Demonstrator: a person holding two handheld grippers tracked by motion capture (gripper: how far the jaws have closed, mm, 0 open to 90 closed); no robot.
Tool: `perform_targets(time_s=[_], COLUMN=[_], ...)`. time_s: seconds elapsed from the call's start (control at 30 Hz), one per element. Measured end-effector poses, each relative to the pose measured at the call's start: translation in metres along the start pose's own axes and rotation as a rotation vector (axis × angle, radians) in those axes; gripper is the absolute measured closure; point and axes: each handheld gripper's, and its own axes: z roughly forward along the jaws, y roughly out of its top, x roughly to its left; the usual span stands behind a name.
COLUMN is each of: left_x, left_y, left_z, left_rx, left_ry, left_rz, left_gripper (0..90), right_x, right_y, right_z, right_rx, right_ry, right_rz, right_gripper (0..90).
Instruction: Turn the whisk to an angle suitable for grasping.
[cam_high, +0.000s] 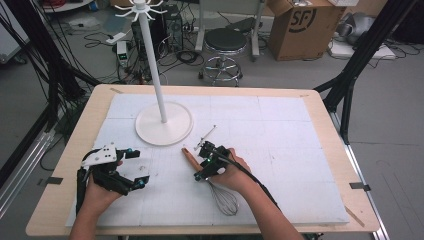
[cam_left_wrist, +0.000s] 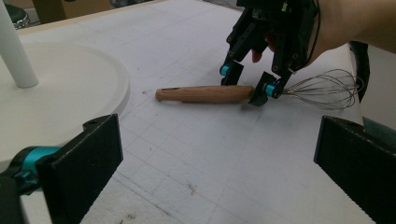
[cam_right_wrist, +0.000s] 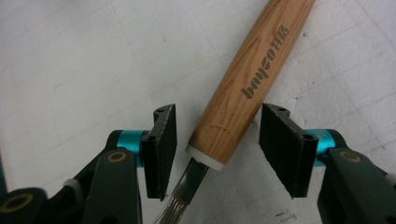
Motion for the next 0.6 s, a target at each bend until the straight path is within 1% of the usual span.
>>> perform_targets(time_s=[0.07, 0.1, 0.13, 0.23, 0.27, 0.4, 0.47, 0.5, 0.53, 0.6], left_x=[0.000, 0.000, 0.000, 0.000, 0.000, 0.000, 0.000, 0.000, 0.000, 0.000], left_y=[0.000, 0.000, 0.000, 0.000, 0.000, 0.000, 0.000, 0.000, 0.000, 0.000], left_z=[0.000, 0.000, 0.000, 0.000, 0.000, 0.000, 0.000, 0.000, 0.000, 0.000], left_rx=[0.000, 0.000, 0.000, 0.001, 0.001, 0.001, 0.001, 0.002, -0.001, 0.000], left_ry=[0.001, 0.000, 0.001, 0.000, 0.000, -0.001, 0.000, 0.001, 0.000, -0.001], left_rz=[-0.002, -0.001, -0.003, -0.001, -0.001, -0.001, -0.001, 0.001, 0.000, 0.000], left_gripper=[1.7, 1.7, 1.7, 1.7, 1.7, 1.7, 1.7, 1.7, 1.7, 1.7], right_x=[0.001, 0.003, 0.005, 0.006, 0.007, 0.007, 0.008, 0.009, 0.012, 0.013], right_y=[0.000, 0.001, 0.001, 0.003, 0.004, 0.004, 0.004, 0.004, 0.005, 0.005], right_z=[0.000, 0.000, 0.000, 0.001, 0.003, 0.003, 0.004, 0.004, 0.005, 0.004], right_rx=[0.000, 0.001, 0.002, 0.007, 0.015, 0.016, 0.014, 0.020, 0.022, 0.030], right_ry=[0.004, 0.023, 0.024, 0.013, 0.001, -0.006, -0.013, -0.021, -0.043, -0.049], right_rz=[0.007, -0.011, -0.016, -0.024, -0.025, -0.021, -0.027, -0.027, -0.041, -0.048], right_gripper=[48.8, 50.7, 50.2, 50.3, 51.0, 51.0, 51.2, 51.4, 52.4, 53.0])
